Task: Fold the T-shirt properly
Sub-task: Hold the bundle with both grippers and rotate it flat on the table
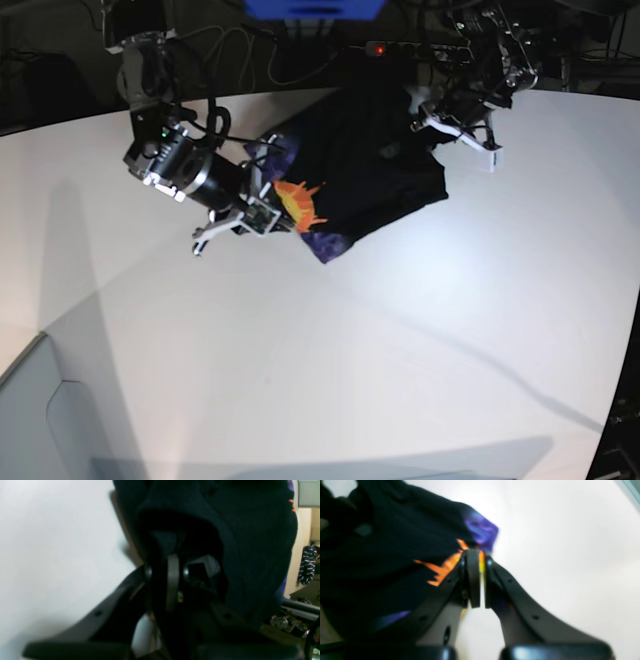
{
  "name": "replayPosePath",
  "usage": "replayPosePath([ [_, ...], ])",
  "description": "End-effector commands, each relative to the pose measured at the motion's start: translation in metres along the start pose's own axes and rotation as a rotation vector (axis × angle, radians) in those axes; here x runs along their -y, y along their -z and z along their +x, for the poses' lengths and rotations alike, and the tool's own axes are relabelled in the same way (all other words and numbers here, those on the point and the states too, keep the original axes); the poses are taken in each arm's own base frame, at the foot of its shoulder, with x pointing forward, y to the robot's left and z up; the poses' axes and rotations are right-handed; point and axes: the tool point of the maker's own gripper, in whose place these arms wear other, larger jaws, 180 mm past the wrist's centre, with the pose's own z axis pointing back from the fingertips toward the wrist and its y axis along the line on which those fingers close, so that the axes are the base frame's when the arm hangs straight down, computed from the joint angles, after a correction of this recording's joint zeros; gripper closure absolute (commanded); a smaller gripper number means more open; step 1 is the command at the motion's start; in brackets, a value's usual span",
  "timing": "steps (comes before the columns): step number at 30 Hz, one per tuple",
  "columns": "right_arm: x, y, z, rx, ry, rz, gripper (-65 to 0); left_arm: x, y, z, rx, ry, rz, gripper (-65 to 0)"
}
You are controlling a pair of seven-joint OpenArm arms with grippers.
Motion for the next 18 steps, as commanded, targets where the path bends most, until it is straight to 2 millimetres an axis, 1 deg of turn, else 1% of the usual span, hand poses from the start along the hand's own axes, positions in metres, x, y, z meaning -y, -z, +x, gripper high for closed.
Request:
replayPosePath([
  [1,0.002,-0.003,0.013,0.050,-0.018,0.007,-0.1,-0.014,0.000,-0.002,-0.048,0.038,0.077,0.0],
  [3,0.008,-0.006,0.009,0.040,-0.010,-0.012,-0.1,-0.008,0.007,0.000,-0.095,0.110,0.083,0.0],
  [5,0.018,-0.010,0.000,0.003,-0.001,-0.041,-0.1,-0.001,0.017,-0.005,-0.165,0.200,0.082,0.0],
  [10,0.043,-0.023,-0.016,-0.059,0.023,-0.119,-0.1,0.022,0.040,-0.006,-0.284,0.488,0.086,0.0],
  [13,0.055,-0.031,-0.024,-0.074,0.044,-0.160,-0.1,0.035,0.053,0.007,-0.307,0.678,0.131,0.0],
  [15,0.065,-0.037,-0.029,-0.083,0.058,-0.191,-0.1,0.036,0.062,0.013,-0.335,0.826,0.197,0.0],
  [16,0.067,-0.040,-0.031,-0.086,0.063,-0.202,-0.1,0.040,0.068,0.014,-0.350,0.900,0.216,0.0],
  [18,0.072,-0.043,-0.034,-0.090,0.071,-0.220,-0.1,0.042,0.079,0.019,-0.384,1.053,0.273,0.0],
])
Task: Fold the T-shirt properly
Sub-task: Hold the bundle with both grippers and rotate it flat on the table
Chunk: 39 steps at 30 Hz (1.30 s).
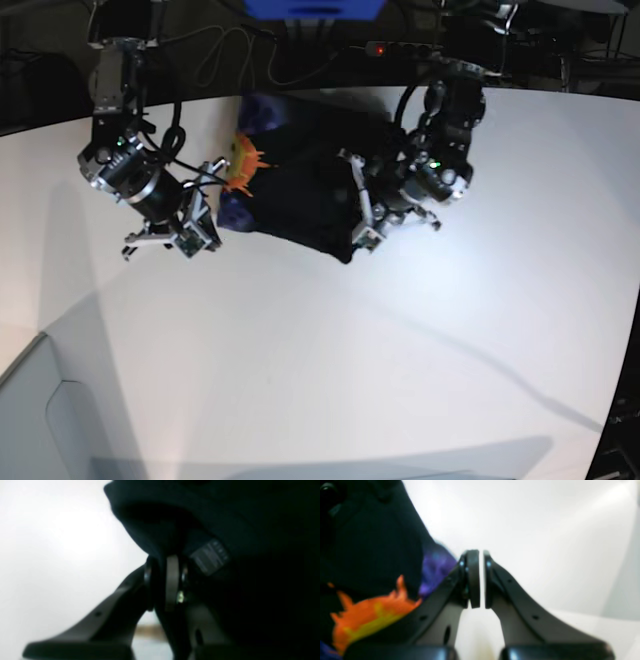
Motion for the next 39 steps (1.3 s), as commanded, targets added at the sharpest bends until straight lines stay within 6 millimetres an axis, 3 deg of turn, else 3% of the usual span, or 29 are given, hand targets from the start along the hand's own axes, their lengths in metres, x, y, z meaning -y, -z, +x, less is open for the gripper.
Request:
replayPosePath([
  [1,0.004,-0.004,0.013,0.050,-0.021,0.000,-0.1,-0.008,0.009,-0.034,-0.169,0.073,0.063,0.0],
  [6,0.018,-0.014,-0.003,0.020,0.012,-0.047,-0.1,0.000,0.028,-0.002,-0.152,0.262,0.075,0.0],
  [11,0.025,-0.024,-0.023,-0.020,0.049,-0.081,-0.1,0.025,0.037,0.036,-0.037,0.387,0.038,0.0],
  [18,0.011,-0.030,-0.042,-0.061,0.077,-0.061,-0.1,0.042,0.041,0.081,0.029,0.494,0.030,0.0],
  [23,0.003,-0.029,-0.044,-0.062,0.101,-0.052,-0.1,0.039,0.050,0.092,0.004,0.497,0.037,0.0],
  [32,-0.006,-0.031,-0.052,-0.078,0.117,-0.038,-0.1,0.054,0.062,0.079,-0.065,0.768,0.118,0.0],
  [34,-0.006,-0.031,-0.052,-0.078,0.117,-0.038,-0.1,0.054,0.060,0.083,-0.063,0.792,0.142,-5.6],
  [39,-0.006,-0.031,-0.052,-0.078,0.117,-0.038,-0.1,0.053,0.052,0.100,-0.017,0.819,0.192,-34.1],
])
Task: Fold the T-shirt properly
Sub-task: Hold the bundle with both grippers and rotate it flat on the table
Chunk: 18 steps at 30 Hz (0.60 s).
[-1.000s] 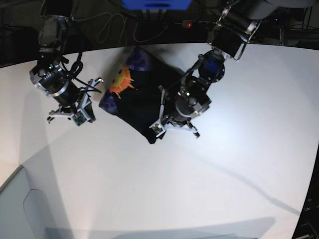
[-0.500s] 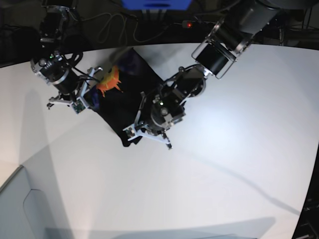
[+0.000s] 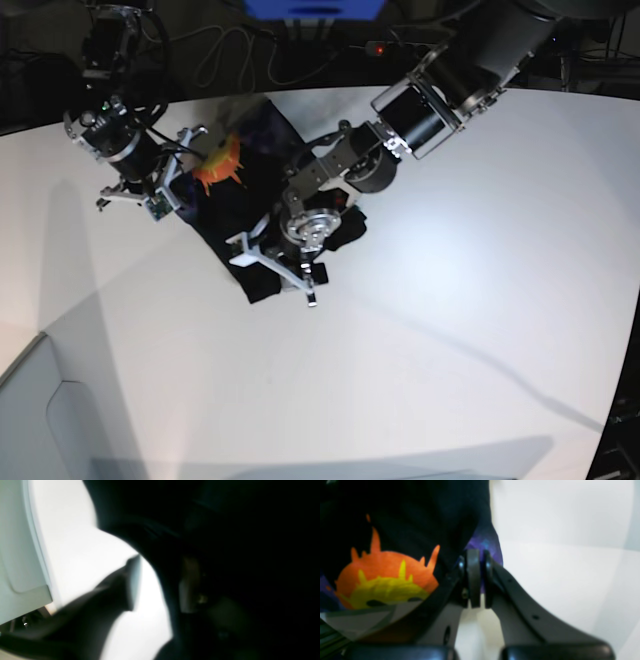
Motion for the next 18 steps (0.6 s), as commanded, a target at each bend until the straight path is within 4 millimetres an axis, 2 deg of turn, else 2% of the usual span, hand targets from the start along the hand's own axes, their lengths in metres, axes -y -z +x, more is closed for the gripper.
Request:
replayPosePath([
  [1,0.000,-0.003,0.014,0.052,-0.024,0.012,-0.1,0.017,-0.003,-0.001,0.000,0.007,-0.073,-36.0],
  [4,0.000,-0.003,0.014,0.052,-0.024,0.012,-0.1,0.003,-0.017,0.016,0.062,-0.002,-0.030,-36.4],
  [7,0.000,-0.003,0.014,0.052,-0.024,0.012,-0.1,-0.028,-0.031,0.023,0.112,-0.082,0.029,-36.3],
  [9,0.000,-0.003,0.014,0.052,-0.024,0.012,-0.1,-0.049,-0.037,0.020,0.132,-0.157,0.067,-36.3],
  [15,-0.002,-0.002,0.012,0.047,-0.020,0.018,-0.1,-0.080,-0.053,0.001,0.198,-0.335,0.137,-36.3],
  [18,-0.002,-0.002,0.012,0.047,-0.021,0.020,-0.1,-0.097,-0.061,-0.017,0.212,-0.426,0.182,-36.4],
])
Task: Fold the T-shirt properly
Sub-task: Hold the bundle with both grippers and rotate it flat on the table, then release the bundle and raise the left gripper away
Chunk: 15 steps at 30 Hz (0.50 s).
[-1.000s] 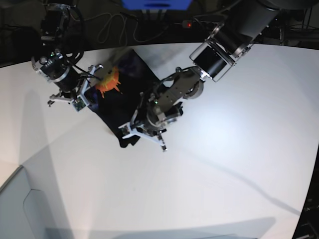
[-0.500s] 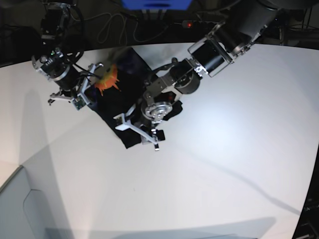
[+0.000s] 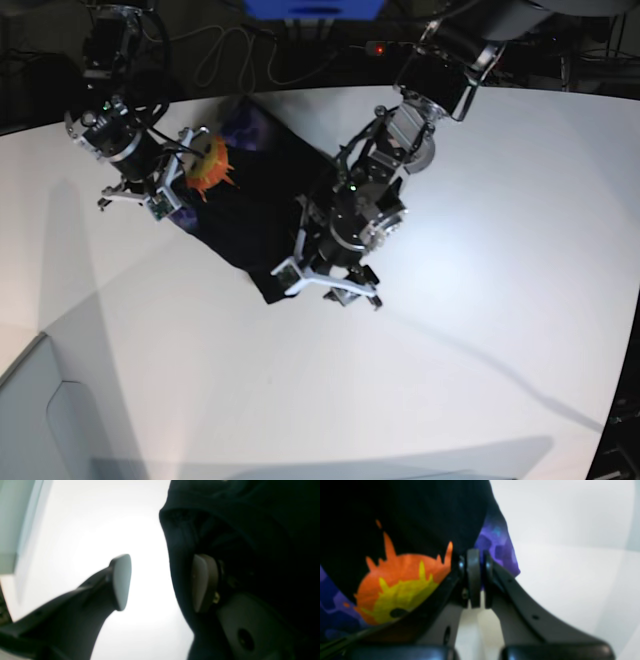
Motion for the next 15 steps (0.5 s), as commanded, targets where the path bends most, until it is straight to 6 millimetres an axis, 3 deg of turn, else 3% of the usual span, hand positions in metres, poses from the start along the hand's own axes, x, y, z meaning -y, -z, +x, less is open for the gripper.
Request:
replayPosePath([
  [1,0.000,-0.003,0.012,0.043,-0.024,0.014,-0.1,-0.021,-0.006,0.015,0.048,-0.020,0.059,-36.4],
  [7,-0.001,-0.002,0.011,0.042,-0.023,0.017,-0.1,-0.034,-0.010,0.003,0.029,-0.061,0.088,-36.5],
  [15,-0.013,0.003,0.017,0.053,-0.041,0.054,-0.1,-0.014,-0.007,-0.004,0.012,-0.074,0.047,-36.6],
])
